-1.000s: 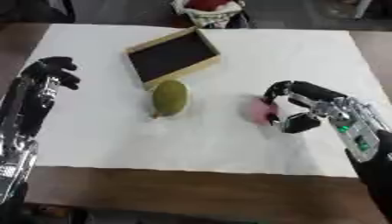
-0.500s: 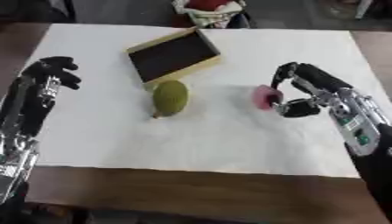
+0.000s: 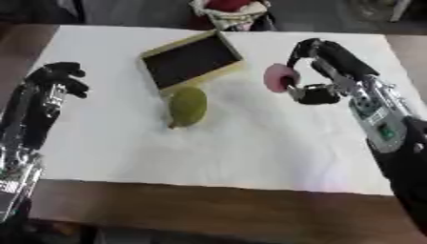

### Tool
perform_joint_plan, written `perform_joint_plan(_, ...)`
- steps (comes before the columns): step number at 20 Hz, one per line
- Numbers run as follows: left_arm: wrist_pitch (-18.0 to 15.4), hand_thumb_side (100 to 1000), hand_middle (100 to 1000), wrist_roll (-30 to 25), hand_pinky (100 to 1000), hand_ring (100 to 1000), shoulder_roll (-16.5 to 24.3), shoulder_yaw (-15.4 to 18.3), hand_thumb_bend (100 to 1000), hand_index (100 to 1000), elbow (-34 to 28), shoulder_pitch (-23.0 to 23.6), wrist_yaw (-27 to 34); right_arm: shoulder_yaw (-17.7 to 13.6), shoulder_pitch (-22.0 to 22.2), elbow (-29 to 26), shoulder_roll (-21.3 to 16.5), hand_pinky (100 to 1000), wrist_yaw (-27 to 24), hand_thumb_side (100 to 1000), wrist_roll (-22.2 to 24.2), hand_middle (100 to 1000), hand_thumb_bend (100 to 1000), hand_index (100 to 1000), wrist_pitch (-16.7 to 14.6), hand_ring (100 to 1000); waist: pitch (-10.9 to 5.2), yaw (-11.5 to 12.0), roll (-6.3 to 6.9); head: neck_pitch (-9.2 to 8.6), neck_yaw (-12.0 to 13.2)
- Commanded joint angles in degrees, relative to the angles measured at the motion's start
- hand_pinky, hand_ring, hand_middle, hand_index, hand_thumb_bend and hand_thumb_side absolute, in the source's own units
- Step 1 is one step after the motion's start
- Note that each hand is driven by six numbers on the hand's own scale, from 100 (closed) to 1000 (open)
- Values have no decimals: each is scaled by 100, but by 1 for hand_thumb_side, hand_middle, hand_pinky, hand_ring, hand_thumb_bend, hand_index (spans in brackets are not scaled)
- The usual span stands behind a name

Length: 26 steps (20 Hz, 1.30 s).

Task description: Pick up objects on the table and place them in the box.

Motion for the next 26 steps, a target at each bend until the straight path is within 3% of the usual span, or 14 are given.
perform_joint_plan(1, -12, 720, 612, -46, 552, 568, 45, -34, 100, 744, -93, -62, 37, -86, -323, -28, 8, 814, 111, 115, -8, 598, 100, 360, -36, 740, -92, 58, 18, 26, -80)
perform_joint_plan(12, -36, 716, 613, -175, 551, 568, 4, -155, 100, 744, -117, -241, 124, -317, -1031, 451, 364, 825, 592, 110, -3, 612, 100, 375, -109, 749, -2, 398, 49, 26, -364)
perform_joint_plan(18, -71, 710, 613, -313, 551, 568, -12, -308, 100, 745, -156, -419, 228, -633, -1412, 1061, 843, 825, 1142, 110, -120, 620, 100, 392, 60, 749, 54, 806, 83, 26, -879)
perform_joint_plan(26, -93, 705, 613, -421, 551, 568, -32, -409, 100, 745, -187, -545, 325, -1125, -1465, 1786, 1308, 820, 2003, 122, -521, 627, 100, 427, 354, 747, 93, 1156, 108, 26, -1179)
